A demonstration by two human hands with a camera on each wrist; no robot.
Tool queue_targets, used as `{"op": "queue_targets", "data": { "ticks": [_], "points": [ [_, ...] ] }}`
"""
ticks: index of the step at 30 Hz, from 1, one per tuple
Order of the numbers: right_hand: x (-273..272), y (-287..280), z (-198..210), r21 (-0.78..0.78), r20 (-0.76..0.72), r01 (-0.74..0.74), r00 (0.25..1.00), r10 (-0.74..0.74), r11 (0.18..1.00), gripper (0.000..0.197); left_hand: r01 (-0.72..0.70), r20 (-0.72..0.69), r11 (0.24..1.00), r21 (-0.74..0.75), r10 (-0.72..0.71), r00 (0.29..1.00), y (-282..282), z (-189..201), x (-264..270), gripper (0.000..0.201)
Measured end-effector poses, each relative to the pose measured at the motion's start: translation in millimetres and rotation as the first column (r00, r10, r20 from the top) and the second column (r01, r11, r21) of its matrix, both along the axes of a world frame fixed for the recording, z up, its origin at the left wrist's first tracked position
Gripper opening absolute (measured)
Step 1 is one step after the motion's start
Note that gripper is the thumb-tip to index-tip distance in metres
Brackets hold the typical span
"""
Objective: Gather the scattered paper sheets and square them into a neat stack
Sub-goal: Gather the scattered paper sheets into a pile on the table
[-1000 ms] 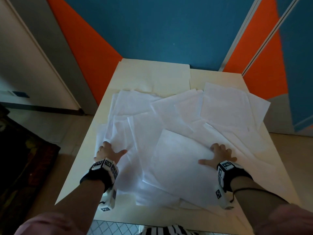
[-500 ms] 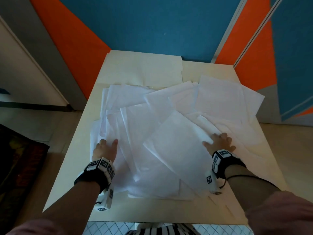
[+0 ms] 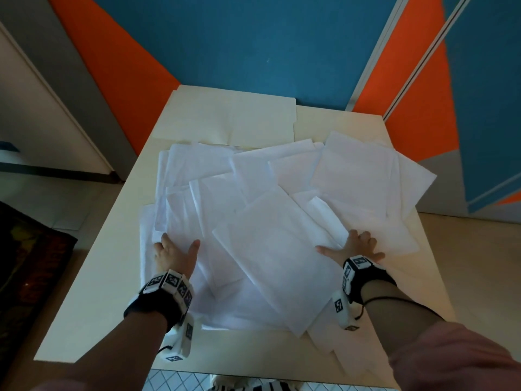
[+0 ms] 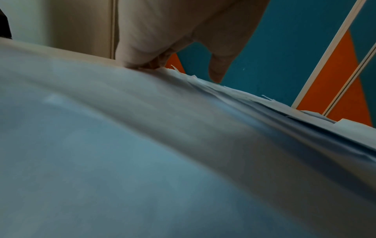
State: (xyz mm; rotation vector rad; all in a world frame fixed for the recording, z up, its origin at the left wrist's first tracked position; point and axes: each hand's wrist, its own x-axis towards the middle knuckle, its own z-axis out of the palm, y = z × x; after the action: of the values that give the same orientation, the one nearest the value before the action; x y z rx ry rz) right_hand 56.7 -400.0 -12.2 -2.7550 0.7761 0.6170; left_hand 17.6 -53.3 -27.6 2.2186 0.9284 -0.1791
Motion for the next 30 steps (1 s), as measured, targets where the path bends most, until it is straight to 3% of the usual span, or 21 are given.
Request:
{"op": "queue_targets", "data": {
  "ticks": [3, 7, 12, 15, 17, 19, 21, 24, 26, 30],
  "points": [
    [1, -10, 2, 0.056, 0.050, 0.022, 0.998, -0.024, 0.998, 0.105, -0.023, -0.003, 0.999, -0.027, 0.023, 1.000, -1, 0, 0, 0.081],
    [4, -7, 4, 0.101, 0.005, 0.027, 1.000, -0.028, 0.995, 0.091, -0.038, -0.005, 0.998, -0.042, 0.038, 0.999, -3, -1, 0, 0.082],
    [-5, 44, -1, 0.326, 0.115, -0.023, 0.993, -0.016, 0.945, 0.073, -0.024, 0.004, 0.997, -0.072, 0.025, 1.000, -21, 1, -1, 0.084],
    [-9, 69, -6, 0.382, 0.154, -0.128, 0.985, 0.074, 0.915, 0.061, -0.023, 0.015, 0.998, -0.064, 0.024, 1.000, -21, 0, -2, 0.084],
    [-9, 71, -7, 0.344, 0.188, -0.206, 0.971, 0.147, 0.916, 0.055, -0.012, 0.016, 0.998, -0.069, 0.013, 1.000, -18, 0, -2, 0.080],
    [-8, 58, -4, 0.243, 0.226, -0.187, 0.965, 0.132, 0.952, 0.046, -0.011, 0.001, 0.997, -0.078, 0.011, 1.000, -14, 1, -2, 0.079],
    [-9, 34, 2, 0.157, 0.238, -0.076, 0.971, 0.036, 0.985, 0.040, -0.001, -0.013, 0.997, -0.078, 0.000, 1.000, -12, 2, -1, 0.077],
    [-22, 3, 3, 0.096, 0.128, 0.110, 0.984, -0.122, 0.989, 0.047, 0.011, -0.031, 0.997, -0.077, -0.013, 0.999, -11, 3, -1, 0.074],
    [-31, 0, -2, 0.120, 0.094, 0.140, 0.984, -0.152, 0.983, 0.053, 0.025, -0.047, 0.997, -0.068, -0.028, 0.999, -11, 2, 0, 0.073],
    [-29, 27, -11, 0.277, 0.194, -0.005, 0.980, -0.051, 0.961, 0.047, 0.069, -0.074, 0.995, -0.069, -0.074, 0.995, -16, 0, 2, 0.075]
  ]
}}
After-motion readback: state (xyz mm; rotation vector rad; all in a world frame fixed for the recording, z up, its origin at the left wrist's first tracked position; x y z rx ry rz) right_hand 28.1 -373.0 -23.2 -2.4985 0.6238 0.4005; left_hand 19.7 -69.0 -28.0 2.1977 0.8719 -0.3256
